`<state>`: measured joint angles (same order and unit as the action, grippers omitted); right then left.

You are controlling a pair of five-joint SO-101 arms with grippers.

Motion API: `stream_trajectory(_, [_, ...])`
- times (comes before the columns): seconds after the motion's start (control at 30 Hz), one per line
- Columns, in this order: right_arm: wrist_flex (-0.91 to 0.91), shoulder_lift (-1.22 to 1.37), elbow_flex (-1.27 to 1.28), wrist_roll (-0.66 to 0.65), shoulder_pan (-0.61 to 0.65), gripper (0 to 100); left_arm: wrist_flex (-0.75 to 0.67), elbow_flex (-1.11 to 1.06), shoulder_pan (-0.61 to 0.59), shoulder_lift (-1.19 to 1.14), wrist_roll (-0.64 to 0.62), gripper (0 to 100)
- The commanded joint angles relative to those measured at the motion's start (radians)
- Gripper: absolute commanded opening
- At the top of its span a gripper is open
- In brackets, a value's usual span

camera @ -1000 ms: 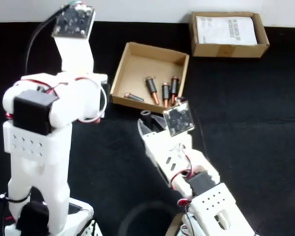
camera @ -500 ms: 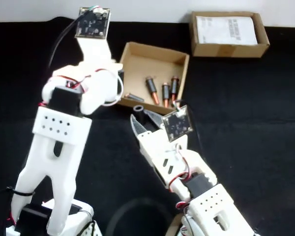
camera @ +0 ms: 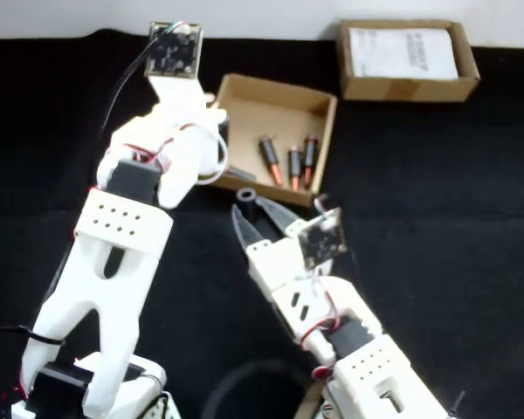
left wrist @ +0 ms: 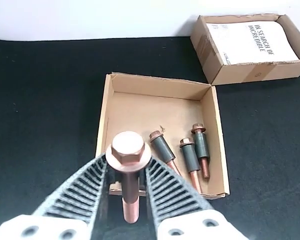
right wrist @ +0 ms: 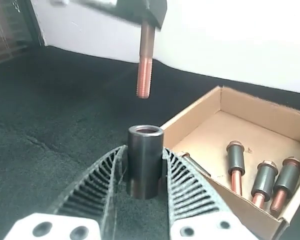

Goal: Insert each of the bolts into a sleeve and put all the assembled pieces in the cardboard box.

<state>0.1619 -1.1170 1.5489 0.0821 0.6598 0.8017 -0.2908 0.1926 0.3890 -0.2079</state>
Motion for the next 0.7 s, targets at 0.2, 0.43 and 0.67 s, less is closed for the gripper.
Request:
stream_trajectory(0.2, [0.033,-0.021,0.022,-0.008,0.002,0.7,0.014,-0.007,0.127,0.188,-0.006,1])
stream_trajectory(0.43, [0.033,-0.024,0.022,-0.008,0.001,0.7,0.028,-0.127,0.265,0.432,-0.005,1])
stream_trajectory(0.67, [0.033,-0.025,0.021,-0.008,-0.007,0.7,0.026,-0.291,0.274,0.607,0.002,1])
